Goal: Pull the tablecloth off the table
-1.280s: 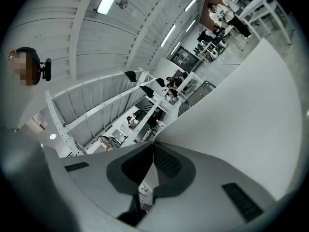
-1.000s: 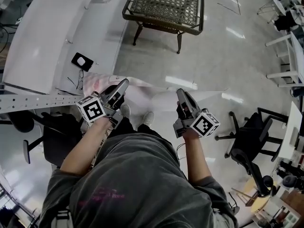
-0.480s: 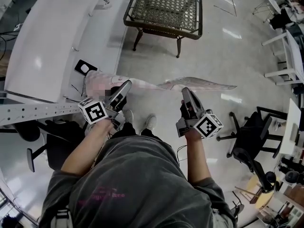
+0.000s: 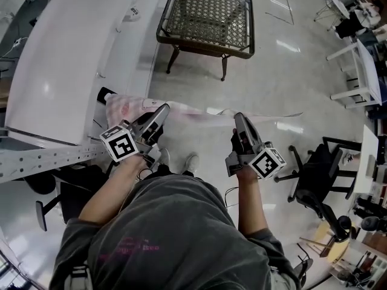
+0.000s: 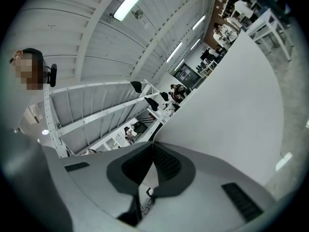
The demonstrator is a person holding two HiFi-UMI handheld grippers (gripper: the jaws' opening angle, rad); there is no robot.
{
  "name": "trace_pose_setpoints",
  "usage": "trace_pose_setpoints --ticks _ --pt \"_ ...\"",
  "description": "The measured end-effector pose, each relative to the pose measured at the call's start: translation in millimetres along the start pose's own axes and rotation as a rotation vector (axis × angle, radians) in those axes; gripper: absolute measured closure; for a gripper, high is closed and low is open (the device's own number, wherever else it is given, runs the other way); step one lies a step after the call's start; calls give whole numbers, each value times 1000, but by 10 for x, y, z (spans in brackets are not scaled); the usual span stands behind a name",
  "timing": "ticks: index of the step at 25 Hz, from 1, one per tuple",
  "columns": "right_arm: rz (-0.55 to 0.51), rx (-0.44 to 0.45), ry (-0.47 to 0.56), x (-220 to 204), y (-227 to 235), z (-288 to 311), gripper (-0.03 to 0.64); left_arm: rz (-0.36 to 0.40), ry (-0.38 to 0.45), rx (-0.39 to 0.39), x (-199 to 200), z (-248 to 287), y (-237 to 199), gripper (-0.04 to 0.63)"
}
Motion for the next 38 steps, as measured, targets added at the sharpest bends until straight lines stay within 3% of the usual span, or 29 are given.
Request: trace_pose_setpoints --ticks 17,38 --pt "-15 -8 41 109 -154 184 611 -13 14 -46 258 69 -104 597" --pt "-31 2 49 201 -113 119 611 1 14 -63 248 193 -17 597"
Point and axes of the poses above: the fingertips, and each gripper's own axes: z forward along the fingers, y to its right, x out of its top, the point moved 4 cm from there along -z, backward along the fingers, and after that the axes turned 9 degrees about -x, right-handed, at the moved point
